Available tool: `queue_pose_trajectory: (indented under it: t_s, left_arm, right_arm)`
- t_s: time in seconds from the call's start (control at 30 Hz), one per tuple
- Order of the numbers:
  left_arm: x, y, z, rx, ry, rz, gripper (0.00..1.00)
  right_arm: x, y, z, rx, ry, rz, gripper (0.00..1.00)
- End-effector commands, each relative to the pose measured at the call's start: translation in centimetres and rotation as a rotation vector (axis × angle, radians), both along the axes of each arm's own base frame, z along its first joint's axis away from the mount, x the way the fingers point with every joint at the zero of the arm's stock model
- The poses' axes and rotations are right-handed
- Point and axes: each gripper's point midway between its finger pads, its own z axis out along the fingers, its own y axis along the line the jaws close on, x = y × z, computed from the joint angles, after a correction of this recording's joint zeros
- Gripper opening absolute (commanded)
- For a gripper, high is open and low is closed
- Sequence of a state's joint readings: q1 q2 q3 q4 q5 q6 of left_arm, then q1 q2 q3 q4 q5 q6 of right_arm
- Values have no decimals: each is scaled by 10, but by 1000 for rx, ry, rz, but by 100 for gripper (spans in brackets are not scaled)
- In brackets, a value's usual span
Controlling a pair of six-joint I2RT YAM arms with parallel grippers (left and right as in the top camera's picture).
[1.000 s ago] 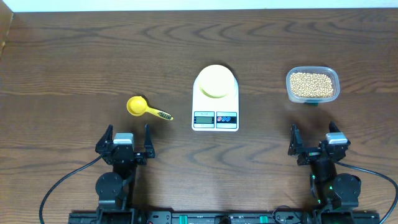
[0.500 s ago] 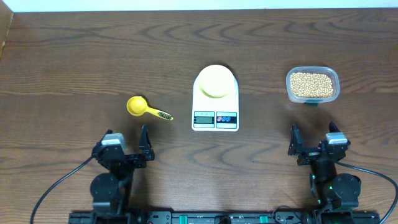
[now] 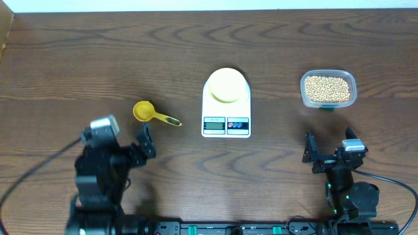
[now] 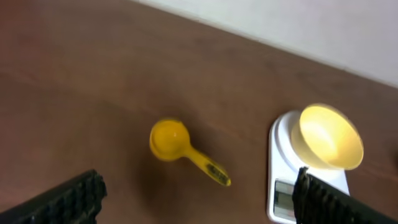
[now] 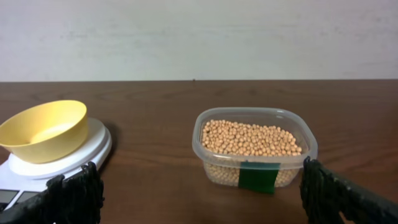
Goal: Scoop item into bowl and weigh 50g on scale
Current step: 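Reach the left gripper to the yellow scoop and grasp its cup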
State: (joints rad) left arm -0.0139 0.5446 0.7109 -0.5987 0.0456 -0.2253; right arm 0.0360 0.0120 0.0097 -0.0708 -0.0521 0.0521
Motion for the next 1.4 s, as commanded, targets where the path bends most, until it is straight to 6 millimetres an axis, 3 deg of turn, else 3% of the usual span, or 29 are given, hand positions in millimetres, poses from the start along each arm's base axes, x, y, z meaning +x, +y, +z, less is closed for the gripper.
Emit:
queue_pose_trajectory:
  t_s: [0.0, 0.13, 0.23, 0.3, 0.73, 0.83, 1.03, 1.37]
  left_arm:
    - [15, 3, 26, -13, 54, 28, 98]
    - [26, 1, 44, -18, 156, 18, 99]
    - [32, -16, 48, -76, 202, -64, 98]
    - [33, -25, 44, -108, 228, -105, 98]
    - [36, -23, 0, -109, 423, -86, 98]
    - [41, -15, -16, -90, 481, -37, 98]
    - [48, 24, -59, -124, 607, 349, 94]
    - [73, 27, -120, -206, 735, 534, 81]
  right_arm:
    - [0, 0, -1, -1, 0, 0, 99]
    - [0, 0, -1, -1, 0, 0, 99]
    - [0, 0, -1, -1, 0, 0, 99]
    - [0, 0, -1, -1, 0, 0, 99]
    - [0, 0, -1, -1, 0, 0, 99]
    - [0, 0, -1, -1, 0, 0, 99]
    - [0, 0, -1, -1, 0, 0, 99]
    - [0, 0, -1, -1, 0, 0, 99]
